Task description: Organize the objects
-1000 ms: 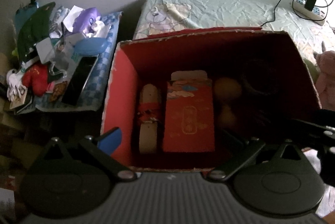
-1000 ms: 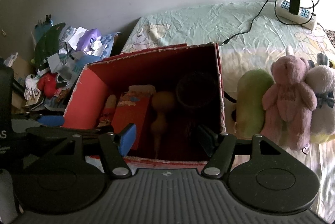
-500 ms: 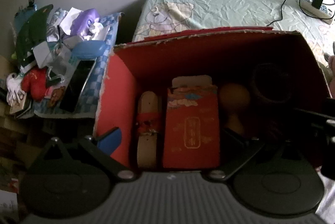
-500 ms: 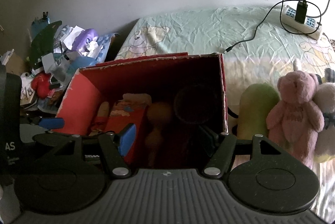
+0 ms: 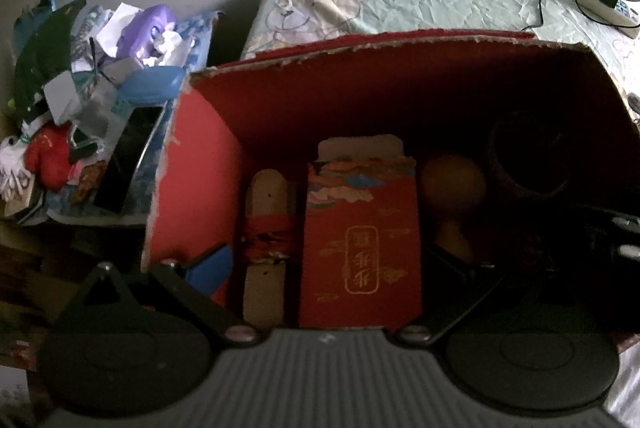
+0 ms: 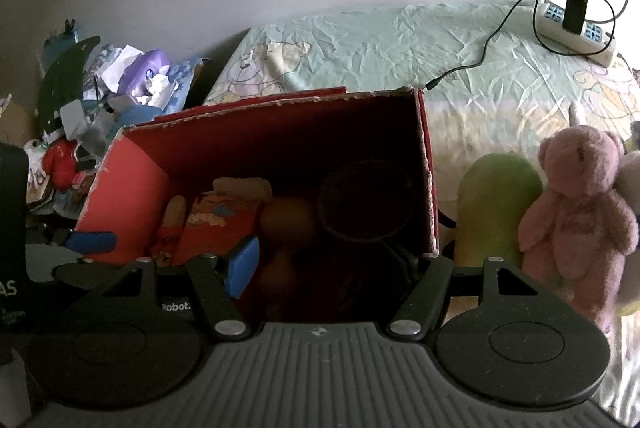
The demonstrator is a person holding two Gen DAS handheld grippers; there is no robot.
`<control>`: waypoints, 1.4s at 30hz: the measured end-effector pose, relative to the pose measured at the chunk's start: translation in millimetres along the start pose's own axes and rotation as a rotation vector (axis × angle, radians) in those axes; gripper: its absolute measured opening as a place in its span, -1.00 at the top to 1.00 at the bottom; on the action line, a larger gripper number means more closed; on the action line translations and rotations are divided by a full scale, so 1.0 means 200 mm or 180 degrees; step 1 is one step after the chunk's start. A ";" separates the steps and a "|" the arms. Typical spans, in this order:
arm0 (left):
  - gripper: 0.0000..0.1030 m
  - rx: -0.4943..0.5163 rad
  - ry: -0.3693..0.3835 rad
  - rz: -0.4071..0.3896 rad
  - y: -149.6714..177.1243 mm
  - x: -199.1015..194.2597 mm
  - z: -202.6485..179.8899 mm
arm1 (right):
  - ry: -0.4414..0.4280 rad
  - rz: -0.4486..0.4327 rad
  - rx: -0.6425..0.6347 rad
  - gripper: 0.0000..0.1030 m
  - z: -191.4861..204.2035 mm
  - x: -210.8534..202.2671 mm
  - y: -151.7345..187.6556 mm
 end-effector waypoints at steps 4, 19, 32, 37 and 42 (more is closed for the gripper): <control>-0.96 0.0013 -0.0001 -0.0028 0.00 0.01 0.00 | 0.0000 -0.0112 -0.0016 -0.33 0.00 0.02 0.01; -0.96 0.0050 -0.0001 -0.0030 0.01 0.04 -0.01 | 0.0079 -0.0229 -0.0207 -0.33 0.02 0.03 0.02; -0.96 0.0042 0.0016 0.0006 0.03 0.10 0.00 | 0.0109 -0.0261 -0.0246 -0.33 0.03 0.03 0.03; -0.96 0.0060 0.0038 0.0013 0.04 0.11 -0.01 | 0.0116 -0.0271 -0.0275 -0.33 0.02 0.03 0.03; -0.96 0.0070 0.0038 0.0007 0.04 0.11 -0.02 | 0.0136 -0.0281 -0.0319 -0.33 0.03 0.03 0.04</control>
Point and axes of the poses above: each gripper's, at about its wrist camera, not at the fingertips, and x roughly the way its jaws point, z to its left, y to its underside, the point moved 4 cm from there along x, roughly the way its jaws point, and after that the axes turned 5 degrees about -x, right-handed, at the moved point
